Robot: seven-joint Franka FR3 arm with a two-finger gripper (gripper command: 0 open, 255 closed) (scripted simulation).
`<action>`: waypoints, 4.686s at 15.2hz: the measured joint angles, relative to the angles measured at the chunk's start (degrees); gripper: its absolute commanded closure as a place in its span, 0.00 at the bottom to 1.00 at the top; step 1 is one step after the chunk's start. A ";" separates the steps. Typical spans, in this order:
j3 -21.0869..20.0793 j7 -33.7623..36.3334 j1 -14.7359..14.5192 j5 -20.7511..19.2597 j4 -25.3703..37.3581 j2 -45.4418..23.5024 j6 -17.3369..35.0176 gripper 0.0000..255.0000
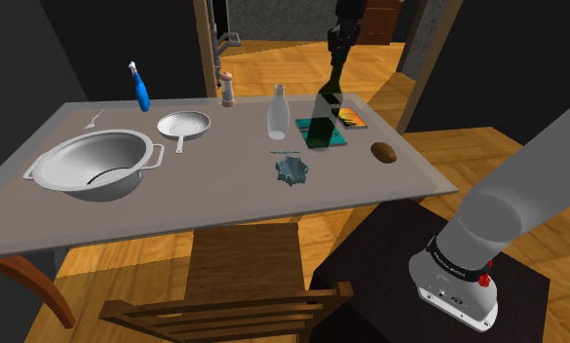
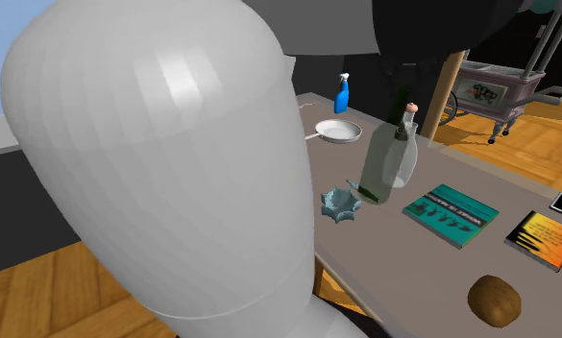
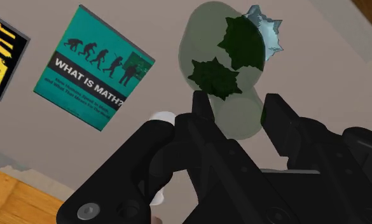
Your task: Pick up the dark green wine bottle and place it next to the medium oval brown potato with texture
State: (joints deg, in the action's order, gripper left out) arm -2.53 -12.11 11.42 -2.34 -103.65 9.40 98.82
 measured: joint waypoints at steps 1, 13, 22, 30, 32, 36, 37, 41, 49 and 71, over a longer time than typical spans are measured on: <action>0.85 -1.42 0.59 -0.01 -0.13 0.37 -0.19 1.00; 11.13 -18.37 7.39 -0.34 -0.81 1.02 0.53 1.00; 18.62 -31.23 12.47 1.12 5.49 -4.72 0.11 1.00; 24.66 -43.25 18.29 5.42 16.84 -14.52 -2.13 1.00; 25.88 -46.19 20.17 6.93 20.54 -17.42 -3.26 1.00; 27.71 -51.64 24.73 10.63 29.52 -24.54 -5.98 1.00; 28.07 -53.23 26.42 11.96 32.67 -27.18 -6.77 1.00; 28.60 -56.99 31.40 15.18 41.62 -33.80 -9.79 1.00; 28.67 -57.75 30.33 14.66 33.85 -32.40 -3.48 1.00; 28.38 -58.54 28.42 14.39 19.27 -30.98 9.66 0.00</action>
State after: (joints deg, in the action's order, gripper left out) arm 25.85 -70.65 39.84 12.05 -84.38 -21.57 108.48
